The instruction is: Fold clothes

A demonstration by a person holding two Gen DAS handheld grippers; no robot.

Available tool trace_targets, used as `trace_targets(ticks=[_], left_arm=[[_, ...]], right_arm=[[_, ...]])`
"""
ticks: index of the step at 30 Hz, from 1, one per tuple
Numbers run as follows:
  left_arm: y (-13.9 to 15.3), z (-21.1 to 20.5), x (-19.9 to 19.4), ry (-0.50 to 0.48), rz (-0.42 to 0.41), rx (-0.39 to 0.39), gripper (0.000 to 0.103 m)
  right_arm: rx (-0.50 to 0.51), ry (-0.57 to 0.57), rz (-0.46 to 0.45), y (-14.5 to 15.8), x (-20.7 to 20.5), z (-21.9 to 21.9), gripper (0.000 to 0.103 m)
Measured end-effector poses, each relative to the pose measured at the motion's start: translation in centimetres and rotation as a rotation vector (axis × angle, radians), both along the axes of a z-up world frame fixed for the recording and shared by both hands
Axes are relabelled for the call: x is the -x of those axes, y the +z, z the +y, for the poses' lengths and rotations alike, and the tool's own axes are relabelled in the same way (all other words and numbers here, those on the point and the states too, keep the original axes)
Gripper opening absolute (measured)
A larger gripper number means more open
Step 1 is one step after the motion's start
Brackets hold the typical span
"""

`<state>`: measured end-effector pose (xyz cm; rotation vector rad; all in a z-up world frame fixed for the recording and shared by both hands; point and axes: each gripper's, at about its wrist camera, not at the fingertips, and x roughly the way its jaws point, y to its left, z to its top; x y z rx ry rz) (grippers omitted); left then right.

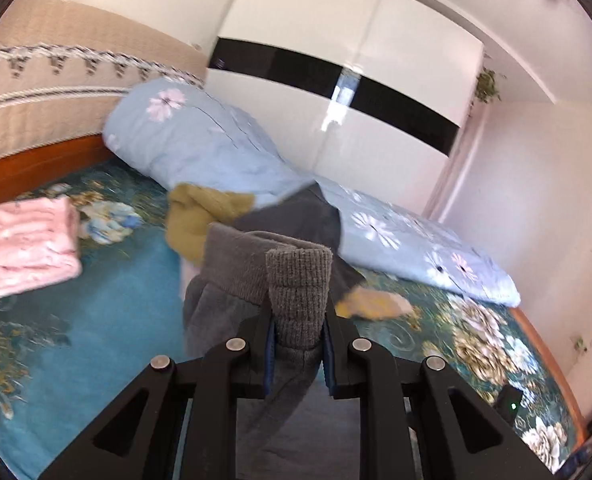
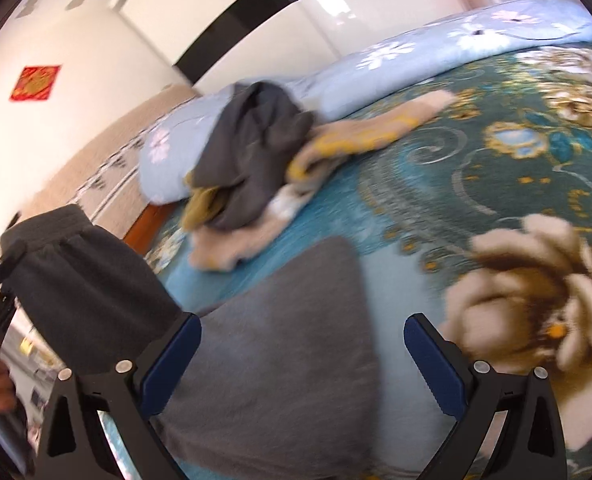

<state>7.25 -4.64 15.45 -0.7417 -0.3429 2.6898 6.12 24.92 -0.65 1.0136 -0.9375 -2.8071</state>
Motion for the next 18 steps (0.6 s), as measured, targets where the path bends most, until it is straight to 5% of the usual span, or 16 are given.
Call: trace_targets(ticks=[9,18], left_arm=[[-8.0,11.6,-1.1,-0.162,-0.088,0.192,0.020],[-11.0,13.4,-2.8,-0.223,-0.203,0.261,0.029]], right_arm=[[0.015,-0.114,-0.038,-0.5,-0.3,2.4,0.103],[0.044,-0.162,-0.051,-0.9,-0.6,3.8,0.103]])
